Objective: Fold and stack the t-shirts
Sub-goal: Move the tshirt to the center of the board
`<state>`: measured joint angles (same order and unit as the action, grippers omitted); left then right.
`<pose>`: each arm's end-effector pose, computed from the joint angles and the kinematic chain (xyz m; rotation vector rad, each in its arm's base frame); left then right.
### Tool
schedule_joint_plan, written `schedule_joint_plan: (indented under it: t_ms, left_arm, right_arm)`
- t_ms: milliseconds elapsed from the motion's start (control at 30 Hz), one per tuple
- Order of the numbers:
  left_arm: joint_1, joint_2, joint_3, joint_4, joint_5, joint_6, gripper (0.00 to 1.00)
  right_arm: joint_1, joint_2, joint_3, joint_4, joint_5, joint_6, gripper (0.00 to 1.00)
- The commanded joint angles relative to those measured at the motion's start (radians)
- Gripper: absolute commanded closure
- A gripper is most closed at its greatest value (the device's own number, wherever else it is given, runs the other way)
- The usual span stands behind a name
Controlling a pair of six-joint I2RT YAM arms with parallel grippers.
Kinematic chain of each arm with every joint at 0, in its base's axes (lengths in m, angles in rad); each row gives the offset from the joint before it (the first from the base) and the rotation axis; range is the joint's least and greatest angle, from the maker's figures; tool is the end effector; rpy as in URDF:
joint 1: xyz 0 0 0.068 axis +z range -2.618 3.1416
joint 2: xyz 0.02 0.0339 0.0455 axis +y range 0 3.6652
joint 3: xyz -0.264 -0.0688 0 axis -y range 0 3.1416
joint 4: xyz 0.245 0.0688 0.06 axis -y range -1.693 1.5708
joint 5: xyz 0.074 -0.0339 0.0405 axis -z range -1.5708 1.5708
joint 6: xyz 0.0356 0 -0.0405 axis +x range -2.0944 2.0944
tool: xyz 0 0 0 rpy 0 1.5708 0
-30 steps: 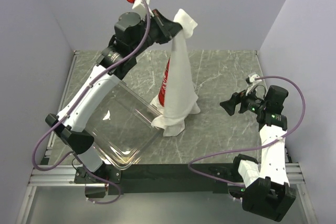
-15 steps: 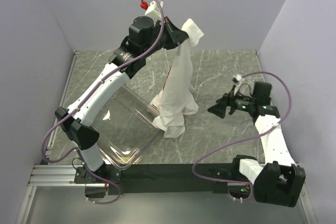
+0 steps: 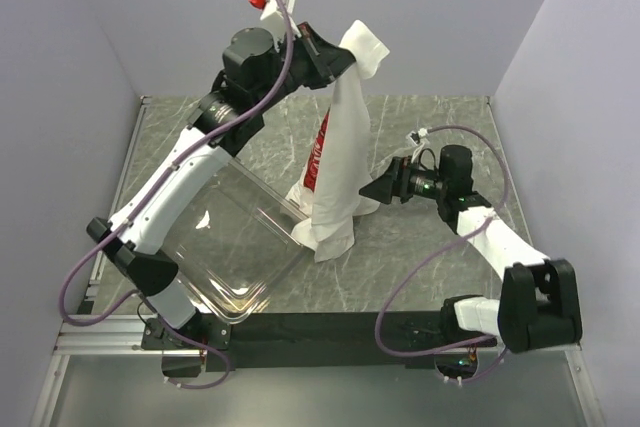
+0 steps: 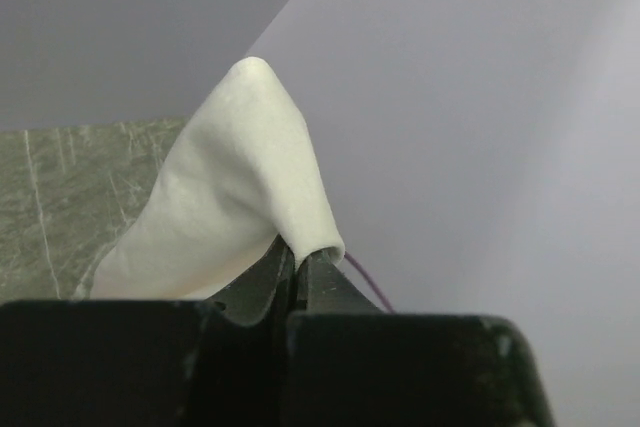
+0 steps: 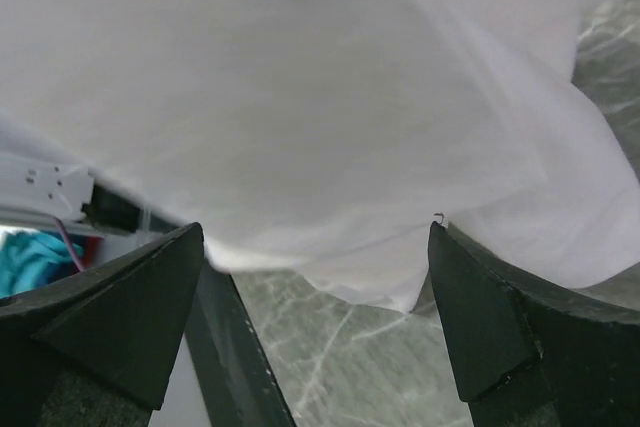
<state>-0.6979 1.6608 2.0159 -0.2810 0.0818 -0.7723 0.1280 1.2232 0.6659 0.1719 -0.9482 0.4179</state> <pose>0.2753 -0.2347 0.5260 0.0111 1.6284 -1.2245 0.2517 0.0616 0.2474 -0.3728 1.9619 1.2754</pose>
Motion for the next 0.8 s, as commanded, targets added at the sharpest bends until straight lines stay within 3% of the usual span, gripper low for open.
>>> schedule_joint_plan:
  t_ms: [0, 167, 400, 600, 700, 767]
  left_arm:
    - [-0.003, -0.079, 0.056, 0.080, -0.005, 0.005, 0.99]
    - [-0.003, -0.104, 0.063, 0.086, 0.012, -0.001, 0.99]
    - [-0.005, -0.113, 0.058, 0.098, 0.022, -0.022, 0.99]
    - [-0.006, -0.108, 0.061, 0.106, 0.026, -0.030, 0.99]
    - [-0.008, -0.105, 0.070, 0.101, 0.022, -0.028, 0.99]
    - [-0.008, -0.107, 0.073, 0.092, 0.016, -0.025, 0.99]
  right_arm:
    - [0.013, 0.047, -0.018, 0.217, 0.031, 0.156, 0.01]
    - [0.012, 0.059, -0.061, 0.291, 0.022, 0.200, 0.00]
    - [0.021, 0.171, -0.092, 0.566, -0.061, 0.470, 0.00]
    - [0.041, 0.234, -0.114, 0.701, -0.070, 0.591, 0.02]
    - [0.041, 0.234, -0.124, 0.770, -0.075, 0.630, 0.09]
    - [0.042, 0.216, -0.129, 0.782, -0.083, 0.633, 0.21]
